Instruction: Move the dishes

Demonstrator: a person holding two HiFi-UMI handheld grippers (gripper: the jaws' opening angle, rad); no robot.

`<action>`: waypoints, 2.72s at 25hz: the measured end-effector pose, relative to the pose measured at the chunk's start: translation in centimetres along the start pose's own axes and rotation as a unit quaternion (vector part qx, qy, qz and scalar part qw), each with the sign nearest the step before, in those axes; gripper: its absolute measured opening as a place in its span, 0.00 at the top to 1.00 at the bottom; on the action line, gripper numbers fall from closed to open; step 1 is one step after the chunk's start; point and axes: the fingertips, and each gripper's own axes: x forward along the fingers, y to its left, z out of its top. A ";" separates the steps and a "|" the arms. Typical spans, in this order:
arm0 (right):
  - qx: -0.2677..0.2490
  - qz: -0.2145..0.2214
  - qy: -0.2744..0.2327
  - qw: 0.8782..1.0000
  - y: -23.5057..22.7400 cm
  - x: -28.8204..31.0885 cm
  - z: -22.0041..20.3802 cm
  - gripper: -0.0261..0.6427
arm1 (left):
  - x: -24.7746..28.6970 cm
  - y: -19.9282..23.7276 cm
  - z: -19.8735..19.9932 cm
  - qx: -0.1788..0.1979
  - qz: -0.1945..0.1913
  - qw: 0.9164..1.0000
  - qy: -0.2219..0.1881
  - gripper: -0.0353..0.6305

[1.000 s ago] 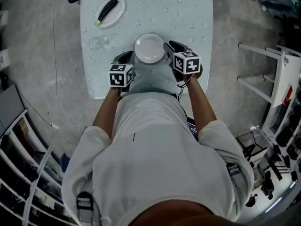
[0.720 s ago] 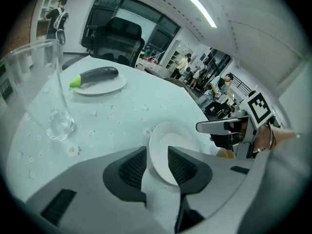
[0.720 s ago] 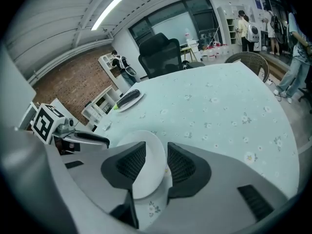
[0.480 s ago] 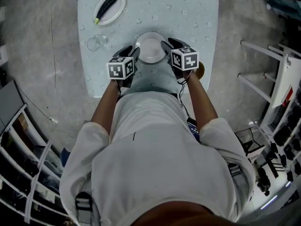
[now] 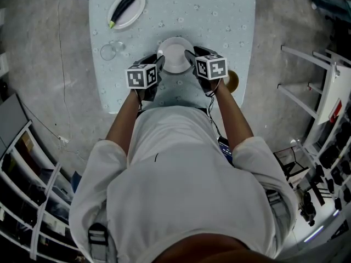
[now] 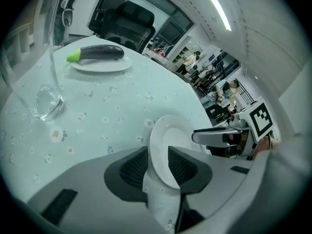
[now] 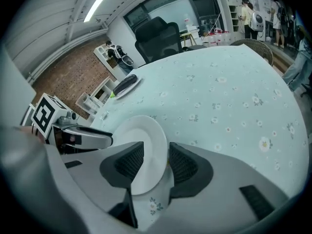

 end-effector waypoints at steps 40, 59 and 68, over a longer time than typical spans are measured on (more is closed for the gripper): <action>-0.169 0.069 0.055 0.982 15.1 0.8 -6.7 0.87 | -13.0 5.5 -12.7 -0.196 0.089 0.969 -0.121 0.86; -0.202 0.066 0.085 0.973 15.2 2.6 -10.1 0.77 | -11.8 6.8 -14.8 -0.198 0.112 0.969 -0.094 0.86; -0.197 0.050 0.029 0.979 13.1 -0.2 -9.1 0.84 | -14.4 7.8 -13.9 -0.175 0.159 0.964 -0.124 0.82</action>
